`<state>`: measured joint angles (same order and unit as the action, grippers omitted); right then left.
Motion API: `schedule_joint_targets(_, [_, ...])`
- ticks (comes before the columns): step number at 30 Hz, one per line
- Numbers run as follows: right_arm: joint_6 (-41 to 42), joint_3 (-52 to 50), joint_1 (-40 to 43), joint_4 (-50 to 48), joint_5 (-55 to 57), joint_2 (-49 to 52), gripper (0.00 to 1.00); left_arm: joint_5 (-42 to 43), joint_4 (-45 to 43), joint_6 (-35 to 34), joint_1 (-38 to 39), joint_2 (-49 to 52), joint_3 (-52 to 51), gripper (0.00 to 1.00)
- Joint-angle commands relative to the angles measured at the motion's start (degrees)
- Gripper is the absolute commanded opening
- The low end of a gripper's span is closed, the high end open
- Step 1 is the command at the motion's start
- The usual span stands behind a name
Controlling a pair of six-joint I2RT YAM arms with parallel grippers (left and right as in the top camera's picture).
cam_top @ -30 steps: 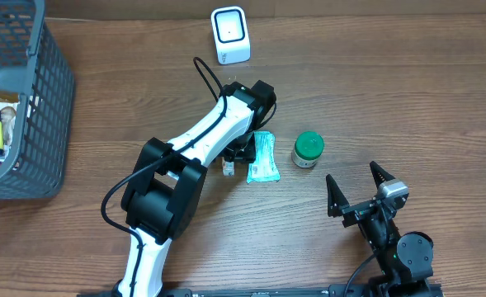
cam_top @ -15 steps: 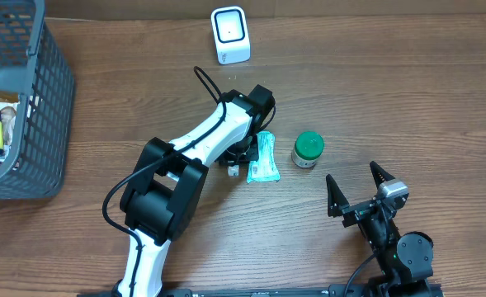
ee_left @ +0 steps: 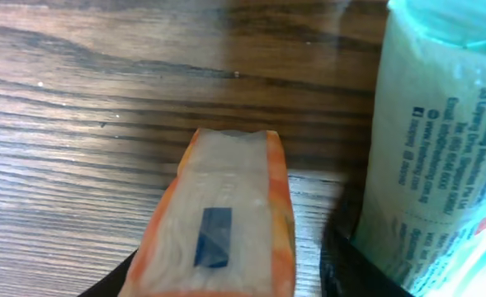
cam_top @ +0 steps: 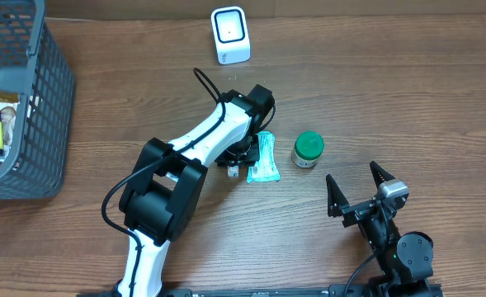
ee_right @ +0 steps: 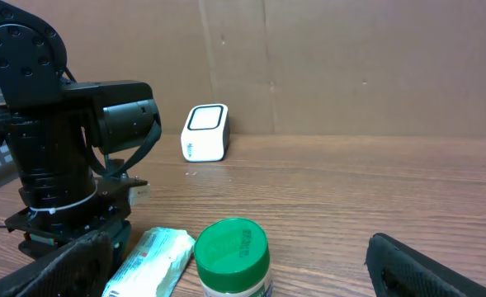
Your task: Scan the item barcode
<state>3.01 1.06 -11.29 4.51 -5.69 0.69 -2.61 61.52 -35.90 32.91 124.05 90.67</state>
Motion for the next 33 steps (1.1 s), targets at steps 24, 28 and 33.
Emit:
schedule_joint_targets(24, [0.2,-0.6,0.1,-0.3,0.0,-0.5,1.0,5.4,-0.6,3.2,-0.9,0.6,3.3,0.52])
schedule_joint_targets(28, [0.2,-0.6,0.1,-0.3,0.0,-0.5,1.0,4.9,3.0,4.5,-1.8,0.3,9.8,0.53])
schedule_joint_targets(33, [0.2,-0.6,0.1,-0.3,0.0,-0.5,1.0,2.2,8.4,6.6,-3.7,-0.5,19.6,0.55])
